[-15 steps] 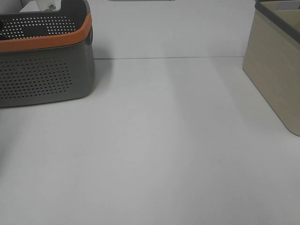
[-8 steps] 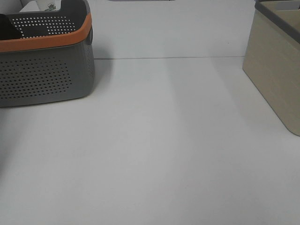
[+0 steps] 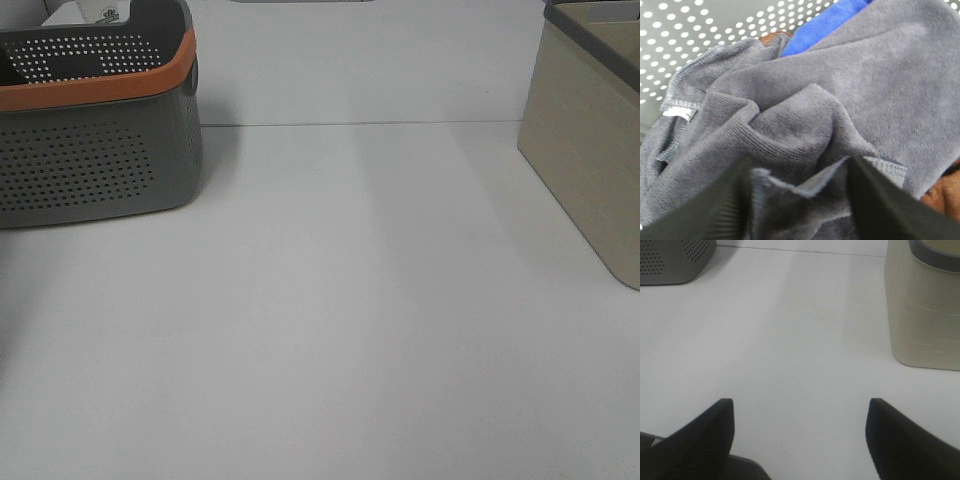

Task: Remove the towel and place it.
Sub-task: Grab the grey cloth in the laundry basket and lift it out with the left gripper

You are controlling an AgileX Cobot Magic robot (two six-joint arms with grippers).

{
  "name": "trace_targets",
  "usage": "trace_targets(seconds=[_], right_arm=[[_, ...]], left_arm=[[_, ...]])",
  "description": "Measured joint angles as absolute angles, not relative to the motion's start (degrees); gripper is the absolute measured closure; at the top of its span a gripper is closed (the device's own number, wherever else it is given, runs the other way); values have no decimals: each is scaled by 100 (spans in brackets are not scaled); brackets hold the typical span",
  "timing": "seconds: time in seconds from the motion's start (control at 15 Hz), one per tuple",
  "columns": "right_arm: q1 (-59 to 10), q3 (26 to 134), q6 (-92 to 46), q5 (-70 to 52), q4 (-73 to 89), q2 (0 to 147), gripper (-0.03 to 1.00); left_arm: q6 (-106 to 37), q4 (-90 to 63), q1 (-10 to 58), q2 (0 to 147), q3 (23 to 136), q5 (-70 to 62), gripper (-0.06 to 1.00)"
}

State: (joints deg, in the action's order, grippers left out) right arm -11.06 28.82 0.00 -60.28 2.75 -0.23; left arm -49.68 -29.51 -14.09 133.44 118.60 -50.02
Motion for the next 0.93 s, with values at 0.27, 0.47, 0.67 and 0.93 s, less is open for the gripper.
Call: trace_targets(seconds=[0.27, 0.47, 0.67, 0.93], right_arm=[[-1106, 2882, 0, -6028, 275, -23, 24], [-1106, 2882, 0, -6028, 275, -23, 24], [-1106, 2882, 0, -6028, 275, -23, 24], [-1106, 2882, 0, -6028, 275, -23, 25]], left_arm=[[-4618, -2951, -1409, 13344, 11860, -4538, 93], [-4589, -2985, -1409, 13344, 11860, -4475, 94], [-4589, -2991, -1409, 13155, 11860, -4463, 94], [-4589, -3002, -1409, 12445, 11866, -4137, 94]])
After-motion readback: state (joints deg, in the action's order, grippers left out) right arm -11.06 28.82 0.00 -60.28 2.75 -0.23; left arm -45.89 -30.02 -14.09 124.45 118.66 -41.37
